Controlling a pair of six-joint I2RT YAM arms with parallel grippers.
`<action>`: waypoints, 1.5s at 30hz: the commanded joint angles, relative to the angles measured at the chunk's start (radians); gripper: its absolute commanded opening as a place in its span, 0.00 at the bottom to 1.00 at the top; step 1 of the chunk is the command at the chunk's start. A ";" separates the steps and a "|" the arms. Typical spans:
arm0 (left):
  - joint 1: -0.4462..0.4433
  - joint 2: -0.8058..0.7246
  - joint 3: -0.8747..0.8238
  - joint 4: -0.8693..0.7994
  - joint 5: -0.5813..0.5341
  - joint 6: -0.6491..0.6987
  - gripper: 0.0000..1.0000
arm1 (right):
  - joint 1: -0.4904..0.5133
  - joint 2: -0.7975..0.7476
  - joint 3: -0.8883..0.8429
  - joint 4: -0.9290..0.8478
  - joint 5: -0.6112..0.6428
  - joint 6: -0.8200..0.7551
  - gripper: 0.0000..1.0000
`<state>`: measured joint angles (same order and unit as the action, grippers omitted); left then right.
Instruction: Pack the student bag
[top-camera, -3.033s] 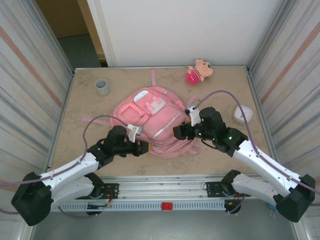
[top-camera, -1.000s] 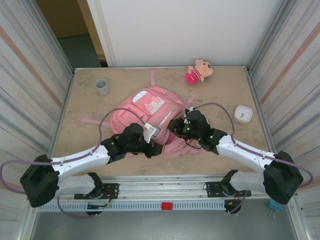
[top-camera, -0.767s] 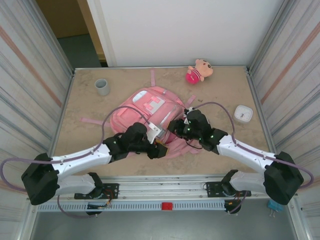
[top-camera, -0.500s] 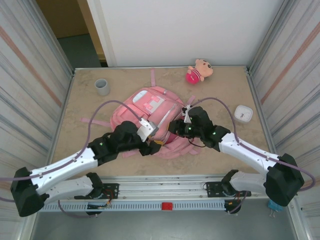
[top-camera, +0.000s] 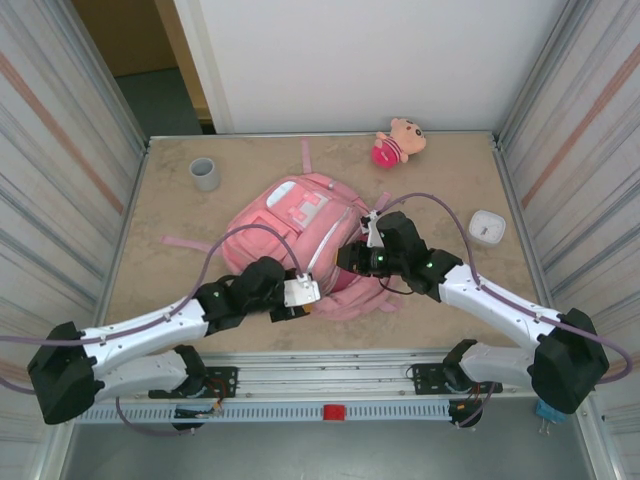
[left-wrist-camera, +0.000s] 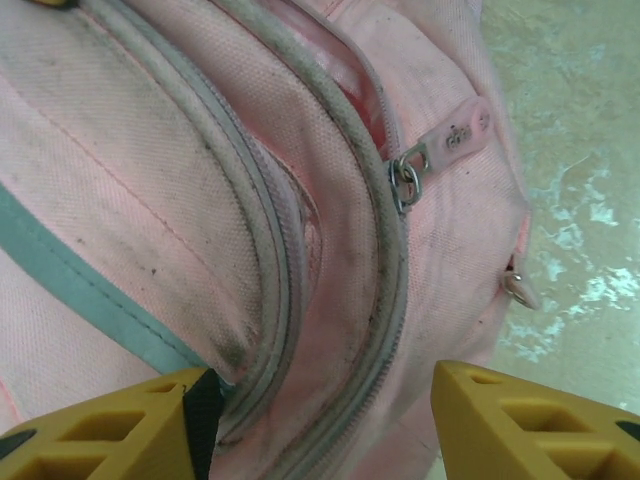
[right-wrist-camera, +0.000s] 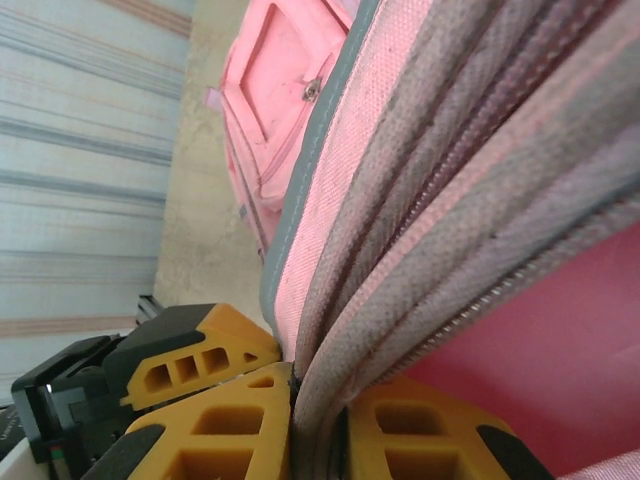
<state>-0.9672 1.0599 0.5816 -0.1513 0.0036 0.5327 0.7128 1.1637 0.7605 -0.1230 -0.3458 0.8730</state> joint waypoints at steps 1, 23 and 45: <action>-0.007 0.036 -0.036 0.121 -0.018 0.083 0.58 | 0.005 -0.035 0.037 0.040 -0.084 -0.038 0.16; -0.114 -0.160 -0.225 0.220 -0.187 0.099 0.60 | -0.053 -0.020 0.027 0.032 -0.098 0.057 0.17; -0.008 0.001 -0.244 0.521 -0.051 0.082 0.27 | -0.051 0.005 0.048 -0.017 -0.165 0.019 0.25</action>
<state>-1.0222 1.0981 0.3267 0.3710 -0.1638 0.6903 0.6586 1.1870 0.7620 -0.1329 -0.4713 0.9276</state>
